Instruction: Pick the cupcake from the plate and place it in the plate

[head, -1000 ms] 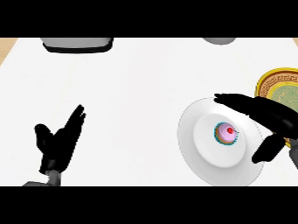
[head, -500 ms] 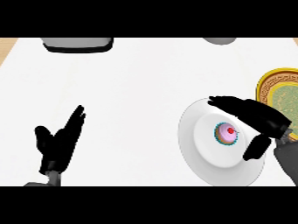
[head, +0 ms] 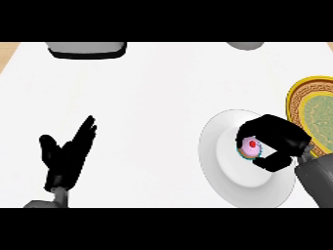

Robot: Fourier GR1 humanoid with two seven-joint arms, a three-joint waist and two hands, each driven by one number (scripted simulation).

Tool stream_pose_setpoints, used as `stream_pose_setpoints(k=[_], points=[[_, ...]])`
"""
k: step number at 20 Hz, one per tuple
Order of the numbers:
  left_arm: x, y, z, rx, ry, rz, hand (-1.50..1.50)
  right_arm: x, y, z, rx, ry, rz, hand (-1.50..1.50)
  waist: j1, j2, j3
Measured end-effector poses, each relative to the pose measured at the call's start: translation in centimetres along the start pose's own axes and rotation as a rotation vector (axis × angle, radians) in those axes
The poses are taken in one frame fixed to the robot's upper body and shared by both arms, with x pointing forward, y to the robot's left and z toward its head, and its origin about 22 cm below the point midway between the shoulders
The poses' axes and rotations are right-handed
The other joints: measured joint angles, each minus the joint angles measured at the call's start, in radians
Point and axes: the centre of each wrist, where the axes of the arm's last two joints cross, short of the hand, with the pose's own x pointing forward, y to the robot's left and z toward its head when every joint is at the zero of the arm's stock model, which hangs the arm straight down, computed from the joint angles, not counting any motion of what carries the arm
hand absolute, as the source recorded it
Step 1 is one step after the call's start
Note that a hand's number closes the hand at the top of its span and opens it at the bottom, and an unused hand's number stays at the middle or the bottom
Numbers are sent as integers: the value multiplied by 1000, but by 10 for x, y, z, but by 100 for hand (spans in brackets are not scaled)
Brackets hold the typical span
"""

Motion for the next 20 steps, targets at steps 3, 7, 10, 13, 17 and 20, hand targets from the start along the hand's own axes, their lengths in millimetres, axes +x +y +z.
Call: stream_pose_setpoints(k=[3, 7, 10, 13, 17, 20], points=[[-1, -1, -2, 3, -1, -4, 0, -2, 3, -3, -22, -9, 32, 150, 1, -2, -1], [-1, 3, 0, 9, -2, -1, 0, 12, 15, -6, -82, 36, 30, 150, -5, -7, -3], [-5, 12, 5, 36, 11, 2, 0, 31, 34, -5, -170, 185, -32, 150, -31, -17, -7], [-9, 16, 9, 62, 20, 11, 0, 54, 51, -3, -282, 336, -96, 150, -61, -26, -9], [-9, 17, 12, 75, 12, 11, 0, 104, 59, 3, -501, 405, -168, 150, -66, -23, -5], [-8, 15, 12, 68, 4, 8, 0, 134, 55, 16, -685, 430, -183, 150, -60, -18, -3]])
